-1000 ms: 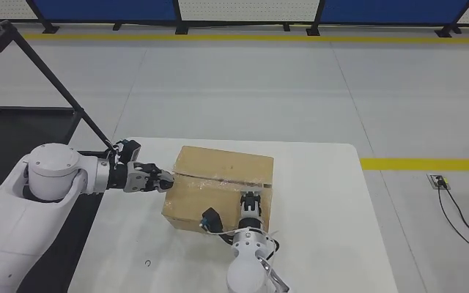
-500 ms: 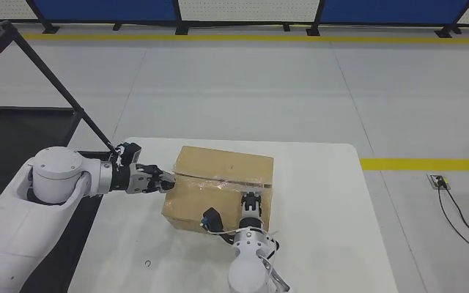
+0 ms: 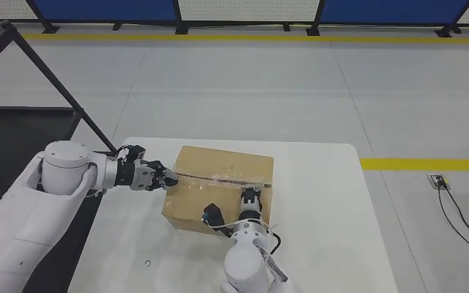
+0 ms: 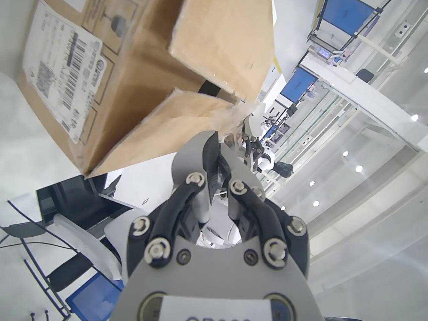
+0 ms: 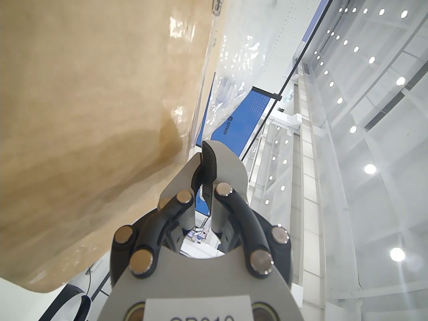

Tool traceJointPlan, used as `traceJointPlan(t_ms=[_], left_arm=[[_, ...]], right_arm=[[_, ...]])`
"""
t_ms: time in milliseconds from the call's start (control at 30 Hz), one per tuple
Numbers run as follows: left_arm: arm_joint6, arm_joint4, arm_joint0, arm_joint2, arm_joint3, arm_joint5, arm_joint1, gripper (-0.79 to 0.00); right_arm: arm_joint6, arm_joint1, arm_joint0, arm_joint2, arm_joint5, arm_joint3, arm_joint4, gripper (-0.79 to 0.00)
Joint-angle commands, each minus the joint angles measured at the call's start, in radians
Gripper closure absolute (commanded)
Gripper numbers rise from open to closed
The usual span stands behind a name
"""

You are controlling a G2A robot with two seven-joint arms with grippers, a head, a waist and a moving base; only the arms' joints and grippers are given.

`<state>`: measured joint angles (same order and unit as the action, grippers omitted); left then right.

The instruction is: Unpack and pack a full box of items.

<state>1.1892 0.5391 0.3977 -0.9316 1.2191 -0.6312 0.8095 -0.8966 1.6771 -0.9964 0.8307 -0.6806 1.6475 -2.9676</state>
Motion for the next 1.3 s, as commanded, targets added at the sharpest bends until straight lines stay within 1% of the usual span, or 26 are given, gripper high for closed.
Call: traceJointPlan(t_ms=[0, 67, 267, 433, 633, 800, 900, 1100, 1267], left_arm=[[-0.004, 0.008, -0.010, 0.013, -0.019, -0.003, 0.004, 0.000], [-0.004, 0.017, -0.020, 0.029, -0.035, -0.004, 0.009, 0.000], [-0.003, 0.030, -0.052, 0.073, -0.075, -0.003, 0.017, 0.000], [0.002, 0.038, -0.068, 0.094, -0.092, 0.003, 0.016, 0.000], [0.008, 0.058, -0.076, 0.108, -0.097, 0.009, 0.008, 0.000], [0.016, 0.077, -0.074, 0.105, -0.086, 0.016, -0.003, 0.000], [0.016, 0.087, -0.072, 0.109, -0.080, 0.016, -0.009, 0.000], [0.012, 0.098, -0.077, 0.124, -0.071, 0.012, -0.019, 0.000], [0.009, 0.121, -0.088, 0.154, -0.075, 0.010, -0.026, 0.000]], right_arm=[[-0.011, 0.007, 0.012, 0.003, -0.030, -0.012, 0.009, 0.000], [-0.025, 0.015, 0.024, 0.006, -0.059, -0.029, 0.020, 0.000], [-0.059, 0.038, 0.048, 0.013, -0.103, -0.067, 0.047, 0.000], [-0.071, 0.053, 0.059, 0.020, -0.116, -0.086, 0.057, 0.000], [-0.062, 0.064, 0.059, 0.019, -0.118, -0.088, 0.048, 0.000], [-0.055, 0.066, 0.023, 0.018, -0.077, -0.047, 0.013, 0.000], [-0.045, 0.065, 0.001, 0.023, -0.075, -0.020, -0.009, 0.000], [-0.018, 0.065, -0.027, 0.033, -0.093, 0.009, -0.039, 0.000], [-0.005, 0.071, -0.022, 0.041, -0.145, 0.002, -0.047, 0.000]])
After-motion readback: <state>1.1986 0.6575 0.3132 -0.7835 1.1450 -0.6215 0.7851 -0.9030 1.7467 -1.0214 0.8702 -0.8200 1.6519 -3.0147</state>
